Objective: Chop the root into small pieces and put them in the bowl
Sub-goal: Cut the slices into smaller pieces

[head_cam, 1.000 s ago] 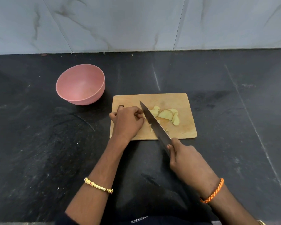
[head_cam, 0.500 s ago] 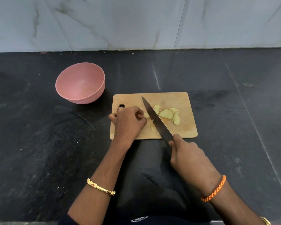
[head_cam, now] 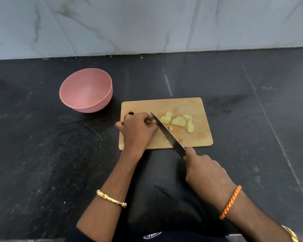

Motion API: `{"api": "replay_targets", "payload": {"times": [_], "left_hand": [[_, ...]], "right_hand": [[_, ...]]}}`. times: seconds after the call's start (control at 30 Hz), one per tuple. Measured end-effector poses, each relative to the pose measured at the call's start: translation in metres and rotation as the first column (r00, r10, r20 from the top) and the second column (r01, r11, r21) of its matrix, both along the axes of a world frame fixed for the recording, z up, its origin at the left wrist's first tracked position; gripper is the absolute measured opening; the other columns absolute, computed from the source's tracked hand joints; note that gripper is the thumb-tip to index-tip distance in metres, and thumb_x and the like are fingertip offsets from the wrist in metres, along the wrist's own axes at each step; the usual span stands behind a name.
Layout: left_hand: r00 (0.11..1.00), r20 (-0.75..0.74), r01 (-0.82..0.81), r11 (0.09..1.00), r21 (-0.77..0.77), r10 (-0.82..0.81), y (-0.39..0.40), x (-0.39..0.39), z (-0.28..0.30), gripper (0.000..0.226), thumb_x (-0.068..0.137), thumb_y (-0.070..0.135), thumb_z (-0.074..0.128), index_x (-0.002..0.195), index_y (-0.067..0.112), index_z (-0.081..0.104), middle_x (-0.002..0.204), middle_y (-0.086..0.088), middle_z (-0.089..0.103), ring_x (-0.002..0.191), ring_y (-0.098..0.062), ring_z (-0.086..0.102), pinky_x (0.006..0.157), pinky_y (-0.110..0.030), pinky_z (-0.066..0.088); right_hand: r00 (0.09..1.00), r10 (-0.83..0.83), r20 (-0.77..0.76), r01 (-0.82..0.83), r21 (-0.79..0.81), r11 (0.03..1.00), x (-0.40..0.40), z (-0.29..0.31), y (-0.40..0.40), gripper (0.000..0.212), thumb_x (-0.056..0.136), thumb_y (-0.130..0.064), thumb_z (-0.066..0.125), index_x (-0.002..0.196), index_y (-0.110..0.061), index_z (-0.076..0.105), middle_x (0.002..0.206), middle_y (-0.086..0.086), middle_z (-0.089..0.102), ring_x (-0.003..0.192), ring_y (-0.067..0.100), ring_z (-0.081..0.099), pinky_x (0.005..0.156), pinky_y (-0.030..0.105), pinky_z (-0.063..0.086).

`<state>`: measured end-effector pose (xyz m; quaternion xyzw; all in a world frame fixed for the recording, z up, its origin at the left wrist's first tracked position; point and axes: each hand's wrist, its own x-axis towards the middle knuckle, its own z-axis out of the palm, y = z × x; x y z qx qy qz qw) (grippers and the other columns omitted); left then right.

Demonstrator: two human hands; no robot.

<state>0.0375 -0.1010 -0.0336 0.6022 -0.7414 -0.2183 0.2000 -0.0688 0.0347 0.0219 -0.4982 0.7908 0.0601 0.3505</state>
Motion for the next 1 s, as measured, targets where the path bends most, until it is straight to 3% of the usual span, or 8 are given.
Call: {"api": "replay_targets", "payload": {"times": [0.1,0.37,0.57,0.77,0.93,1.0], "left_hand": [[0.999,0.026,0.032,0.999,0.017,-0.032,-0.002,0.000,0.002,0.018,0.079,0.032,0.068,0.097,0.030,0.068,0.092,0.014,0.067,0.106,-0.013,0.047,0.079,-0.032,0.017],[0.978,0.066,0.201,0.979,-0.019,-0.200,-0.003,-0.018,0.007,0.033,0.084,0.041,0.059,0.116,0.032,0.062,0.117,0.008,0.054,0.113,-0.013,0.041,0.092,-0.037,0.025],[0.971,0.173,0.180,0.981,-0.067,-0.166,-0.007,-0.031,0.003,0.033,0.083,0.048,0.060,0.108,0.028,0.065,0.111,0.007,0.059,0.110,-0.014,0.044,0.089,-0.037,0.025],[0.985,0.131,0.120,0.990,-0.076,-0.110,-0.007,-0.034,0.006,0.027,0.087,0.038,0.060,0.110,0.024,0.064,0.105,0.005,0.066,0.106,-0.016,0.052,0.088,-0.037,0.025],[0.989,0.122,0.095,0.990,-0.100,-0.083,-0.011,-0.026,0.010,0.019,0.091,0.033,0.056,0.102,0.022,0.067,0.096,0.004,0.068,0.096,-0.016,0.057,0.084,-0.033,0.022],[0.993,0.063,0.100,0.995,-0.024,-0.098,-0.017,-0.024,0.010,0.019,0.092,0.028,0.055,0.103,0.020,0.067,0.099,0.002,0.069,0.097,-0.018,0.059,0.088,-0.031,0.025]], "right_hand": [[0.999,-0.029,0.031,0.031,-0.052,0.998,-0.009,0.008,0.011,0.012,0.101,-0.029,0.033,0.109,-0.024,0.039,0.081,0.000,0.054,0.074,0.017,0.058,0.070,0.036,0.054],[0.974,-0.217,0.062,0.226,-0.249,0.942,-0.031,0.001,0.011,0.023,0.100,-0.036,0.031,0.101,-0.018,0.046,0.082,0.010,0.060,0.074,0.030,0.061,0.071,0.048,0.054],[0.946,-0.300,0.126,0.323,-0.254,0.912,-0.048,-0.003,0.016,0.023,0.101,-0.032,0.033,0.095,-0.015,0.048,0.077,0.008,0.057,0.066,0.022,0.057,0.061,0.037,0.050],[0.938,-0.315,0.147,0.344,-0.259,0.902,-0.053,-0.004,0.024,0.024,0.102,-0.030,0.032,0.091,-0.015,0.047,0.070,0.000,0.052,0.055,0.012,0.049,0.047,0.021,0.032],[0.931,-0.320,0.174,0.358,-0.272,0.893,-0.053,-0.004,0.024,0.025,0.102,-0.031,0.032,0.095,-0.014,0.049,0.072,-0.001,0.052,0.057,0.012,0.050,0.048,0.021,0.033],[0.932,-0.310,0.186,0.352,-0.266,0.898,-0.051,-0.005,0.023,0.025,0.102,-0.032,0.031,0.096,-0.015,0.049,0.073,-0.003,0.051,0.056,0.010,0.049,0.047,0.020,0.033]]}}
